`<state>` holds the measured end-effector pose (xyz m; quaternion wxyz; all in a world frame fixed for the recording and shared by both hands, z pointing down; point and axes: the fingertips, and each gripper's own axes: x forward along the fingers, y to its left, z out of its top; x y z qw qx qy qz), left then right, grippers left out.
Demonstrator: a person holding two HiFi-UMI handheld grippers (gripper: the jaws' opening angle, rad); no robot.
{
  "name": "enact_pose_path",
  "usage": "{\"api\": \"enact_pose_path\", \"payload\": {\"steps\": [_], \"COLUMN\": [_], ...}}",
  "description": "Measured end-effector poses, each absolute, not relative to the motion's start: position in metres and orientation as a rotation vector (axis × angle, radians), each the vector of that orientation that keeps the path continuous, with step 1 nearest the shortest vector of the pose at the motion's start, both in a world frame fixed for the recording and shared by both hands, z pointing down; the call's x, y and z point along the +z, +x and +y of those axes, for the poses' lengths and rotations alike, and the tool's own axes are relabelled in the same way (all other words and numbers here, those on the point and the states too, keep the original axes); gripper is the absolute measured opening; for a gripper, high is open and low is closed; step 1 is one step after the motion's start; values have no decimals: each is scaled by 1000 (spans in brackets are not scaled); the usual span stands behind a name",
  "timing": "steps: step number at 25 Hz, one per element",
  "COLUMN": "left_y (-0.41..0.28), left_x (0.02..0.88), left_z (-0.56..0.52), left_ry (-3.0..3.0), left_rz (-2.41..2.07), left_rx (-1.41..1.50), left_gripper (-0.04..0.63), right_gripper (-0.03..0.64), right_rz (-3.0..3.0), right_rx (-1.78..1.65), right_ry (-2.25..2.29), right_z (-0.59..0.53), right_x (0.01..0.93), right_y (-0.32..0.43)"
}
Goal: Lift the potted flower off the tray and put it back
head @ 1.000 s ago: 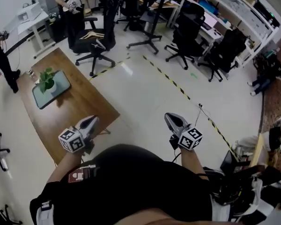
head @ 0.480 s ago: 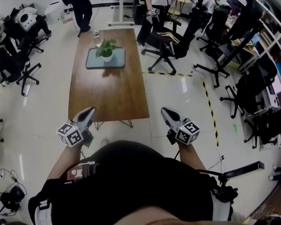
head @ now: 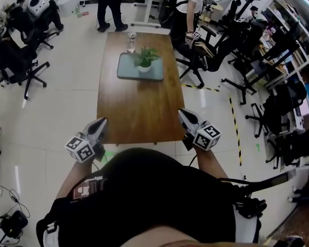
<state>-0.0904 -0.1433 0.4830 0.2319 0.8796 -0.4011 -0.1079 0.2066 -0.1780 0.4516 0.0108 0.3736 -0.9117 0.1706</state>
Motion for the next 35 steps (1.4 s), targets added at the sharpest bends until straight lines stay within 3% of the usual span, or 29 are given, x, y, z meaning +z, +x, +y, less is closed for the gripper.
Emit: {"api": "enact_pose_path", "payload": {"steps": [7,29,35], "left_y": [-129,-26,-6], "left_x": [487,502,525], "left_z": [-205,-265,-317], "left_ry": [2472,2452,2539], "left_rz": [-1053,-1187,-1107], "left_rx": [-287,-86,124], "left_gripper": [5,25,150], "right_gripper": [15,15,14], "right_rz": [-2785,-2864,-2802], "right_rx": [523,560,556], "right_ry": [1226,1008,1101], "right_z": [-218,-300,-298], "right_x": [456,480,488], "right_y": [167,230,248]}}
